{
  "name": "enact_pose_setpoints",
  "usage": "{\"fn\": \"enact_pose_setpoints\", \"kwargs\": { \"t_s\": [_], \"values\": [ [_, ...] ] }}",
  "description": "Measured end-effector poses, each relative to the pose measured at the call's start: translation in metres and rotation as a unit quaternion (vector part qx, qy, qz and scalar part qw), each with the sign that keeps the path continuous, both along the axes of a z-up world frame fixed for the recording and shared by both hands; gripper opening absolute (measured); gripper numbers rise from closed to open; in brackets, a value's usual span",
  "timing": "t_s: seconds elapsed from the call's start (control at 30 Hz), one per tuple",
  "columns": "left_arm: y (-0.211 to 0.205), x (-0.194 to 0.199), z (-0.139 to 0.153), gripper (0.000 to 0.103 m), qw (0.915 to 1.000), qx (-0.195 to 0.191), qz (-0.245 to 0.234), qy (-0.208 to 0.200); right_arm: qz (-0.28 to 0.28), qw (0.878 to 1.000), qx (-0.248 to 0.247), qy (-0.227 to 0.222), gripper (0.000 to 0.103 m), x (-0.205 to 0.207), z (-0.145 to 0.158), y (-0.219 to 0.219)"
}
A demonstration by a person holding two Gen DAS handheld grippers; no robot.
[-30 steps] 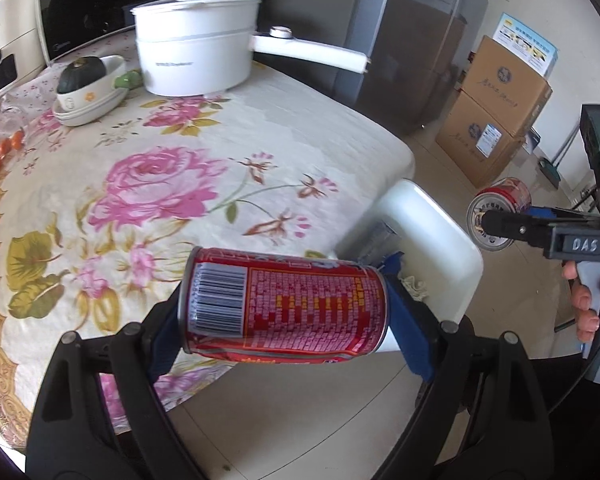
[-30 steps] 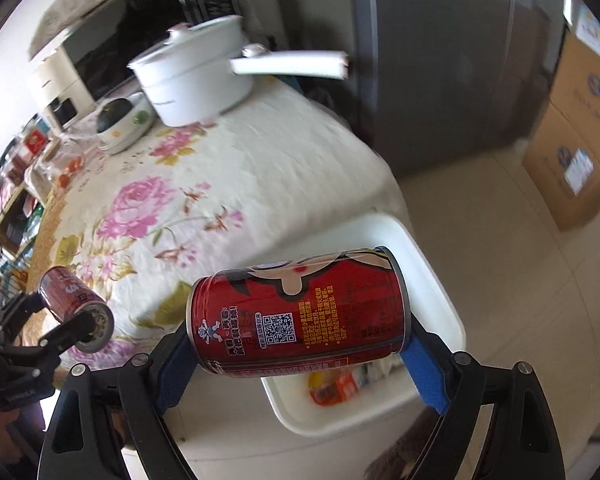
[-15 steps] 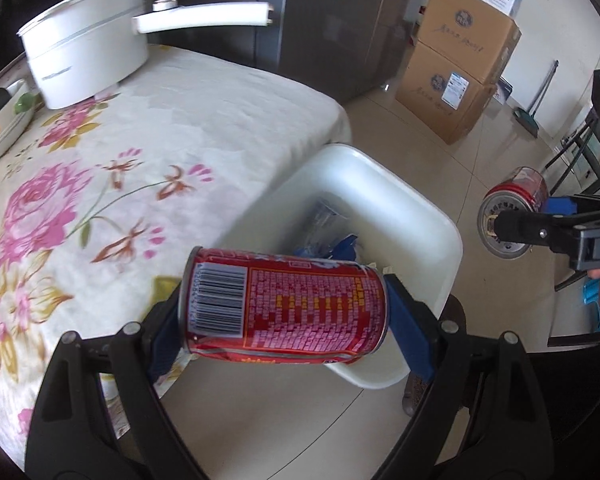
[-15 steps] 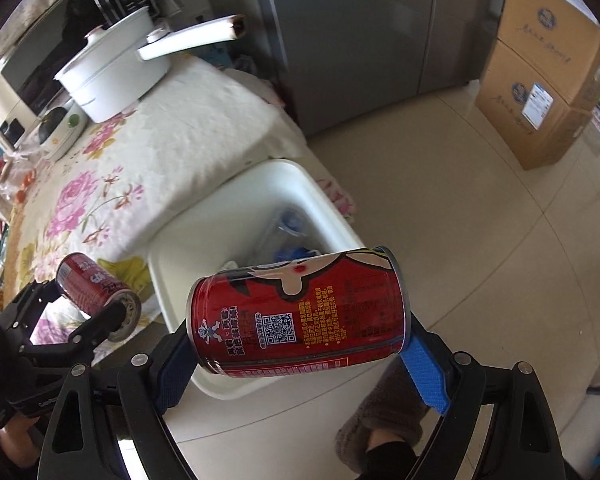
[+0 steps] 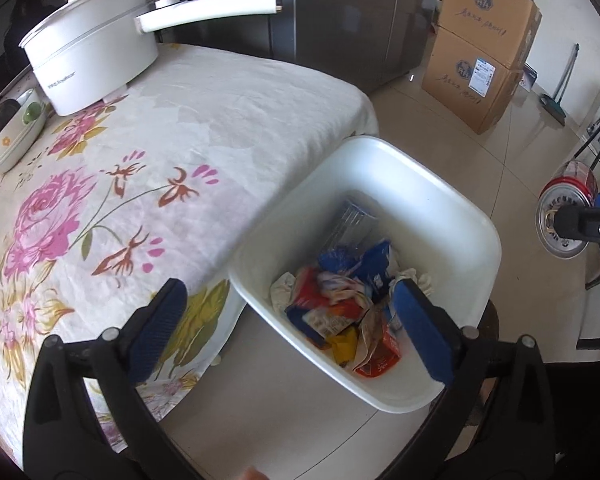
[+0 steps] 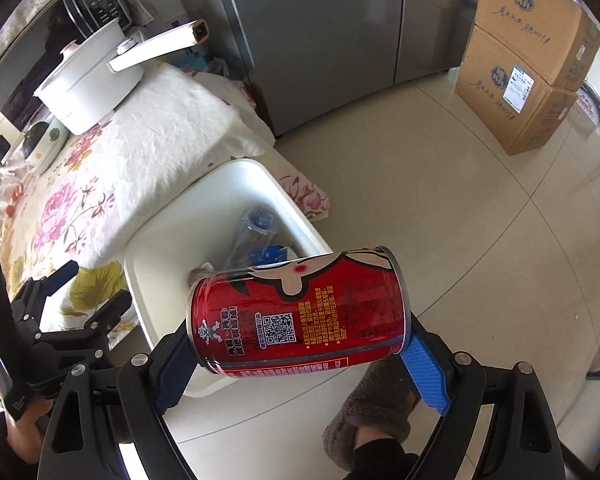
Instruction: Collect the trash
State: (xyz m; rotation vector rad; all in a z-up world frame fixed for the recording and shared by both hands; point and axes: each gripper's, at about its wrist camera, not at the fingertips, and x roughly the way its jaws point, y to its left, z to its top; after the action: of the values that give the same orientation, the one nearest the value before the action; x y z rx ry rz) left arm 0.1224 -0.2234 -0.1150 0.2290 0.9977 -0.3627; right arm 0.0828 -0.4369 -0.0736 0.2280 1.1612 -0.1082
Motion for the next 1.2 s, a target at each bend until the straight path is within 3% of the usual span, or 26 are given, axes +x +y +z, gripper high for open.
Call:
{"fn": "enact_pose_setpoints", "kwargs": {
  "t_s": [0.33, 0.57, 0.83, 1.07, 1.2],
  "values": [
    [0.039, -0.003, 0.014, 0.102, 0.9987, 0.005, 0.051, 0.002, 0.025, 1.000, 0.007, 0.004, 0.092, 0.015, -0.007, 0.032],
    [0.065, -0.019, 0.026, 0.102, 0.9964, 0.022, 0.081, -0.010, 0.033, 0.998, -0.007, -0.043, 0.095, 0.022, 0.007, 0.057],
    [0.092, -0.041, 0.049, 0.102, 0.9931, 0.001, 0.111, -0.038, 0.027, 0.998, -0.007, -0.062, 0.095, 0.010, 0.021, 0.075],
    [0.110, -0.070, 0.076, 0.102, 0.9877, -0.020, 0.138, -0.070, 0.043, 0.987, -0.067, -0.140, 0.095, -0.030, 0.060, 0.103],
    [0.117, -0.092, 0.098, 0.102, 0.9827, -0.017, 0.149, -0.108, 0.053, 0.973, -0.115, -0.192, 0.096, -0.062, 0.081, 0.125]
  ]
}}
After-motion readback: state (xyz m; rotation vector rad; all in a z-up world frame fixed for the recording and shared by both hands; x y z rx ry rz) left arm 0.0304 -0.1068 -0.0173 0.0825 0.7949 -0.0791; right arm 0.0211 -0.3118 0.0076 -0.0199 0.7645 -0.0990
